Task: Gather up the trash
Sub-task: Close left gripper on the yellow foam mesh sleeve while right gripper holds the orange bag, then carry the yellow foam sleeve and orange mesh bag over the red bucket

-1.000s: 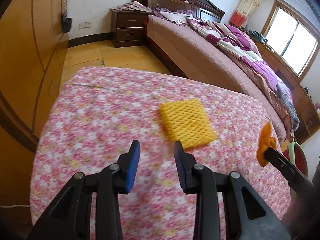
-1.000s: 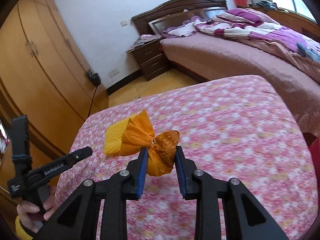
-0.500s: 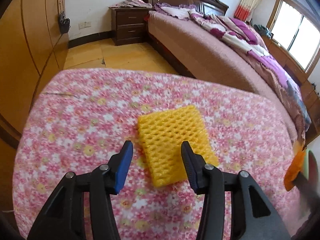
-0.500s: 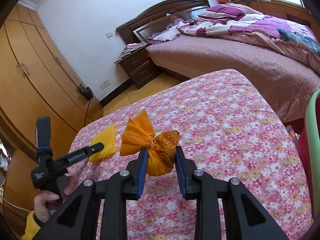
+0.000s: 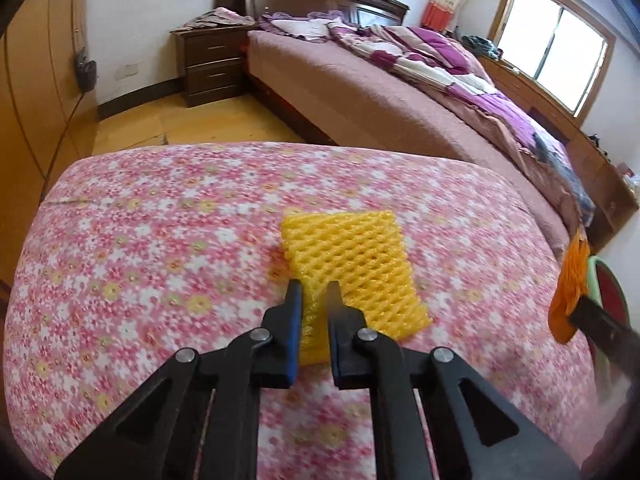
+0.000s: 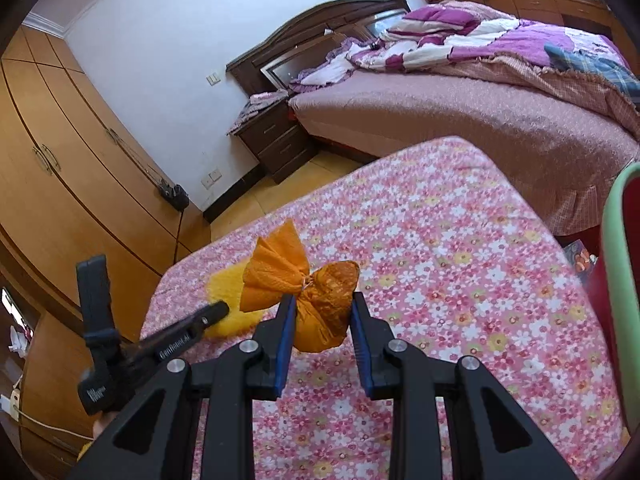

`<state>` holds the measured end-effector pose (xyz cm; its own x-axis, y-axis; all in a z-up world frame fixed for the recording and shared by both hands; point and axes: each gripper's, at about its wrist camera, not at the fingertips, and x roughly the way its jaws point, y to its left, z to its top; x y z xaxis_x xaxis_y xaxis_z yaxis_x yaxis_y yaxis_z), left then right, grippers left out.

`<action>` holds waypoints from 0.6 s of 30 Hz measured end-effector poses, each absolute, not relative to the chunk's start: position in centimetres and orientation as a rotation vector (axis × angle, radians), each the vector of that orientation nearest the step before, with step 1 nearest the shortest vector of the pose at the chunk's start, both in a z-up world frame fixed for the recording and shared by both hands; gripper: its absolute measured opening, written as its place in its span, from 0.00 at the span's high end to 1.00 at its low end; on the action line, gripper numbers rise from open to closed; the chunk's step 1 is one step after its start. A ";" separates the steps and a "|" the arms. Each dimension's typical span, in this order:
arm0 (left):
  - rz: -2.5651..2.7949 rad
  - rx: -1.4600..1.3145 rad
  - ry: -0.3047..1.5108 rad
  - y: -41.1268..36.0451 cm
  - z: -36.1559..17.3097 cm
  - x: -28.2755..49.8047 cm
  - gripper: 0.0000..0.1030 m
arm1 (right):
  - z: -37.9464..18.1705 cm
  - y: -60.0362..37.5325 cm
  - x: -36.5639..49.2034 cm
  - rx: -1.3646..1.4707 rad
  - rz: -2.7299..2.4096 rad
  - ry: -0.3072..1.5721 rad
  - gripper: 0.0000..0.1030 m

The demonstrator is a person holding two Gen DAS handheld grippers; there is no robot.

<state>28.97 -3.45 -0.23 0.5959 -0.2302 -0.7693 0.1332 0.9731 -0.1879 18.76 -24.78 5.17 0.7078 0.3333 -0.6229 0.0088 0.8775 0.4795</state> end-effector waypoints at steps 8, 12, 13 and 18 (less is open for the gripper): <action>-0.261 -0.162 0.867 -3.6 1.7 25.2 0.92 | 8.0 -25.5 15.7 0.473 0.176 0.720 0.71; -0.269 -0.146 0.809 -4.1 3.3 22.5 0.92 | 8.7 -26.1 13.7 0.484 0.165 0.697 0.71; -0.273 -0.147 0.800 -4.2 3.6 22.1 0.92 | 8.7 -26.2 13.3 0.485 0.159 0.693 0.71; -0.291 -0.149 0.745 -4.7 5.3 18.6 0.92 | 8.5 -27.5 10.3 0.519 0.131 0.687 0.71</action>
<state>18.60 -4.73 5.35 0.6975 -0.3123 -0.6449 0.2072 0.9495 -0.2358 10.31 -27.45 8.53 0.7704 0.2829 -0.5713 0.0520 0.8653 0.4986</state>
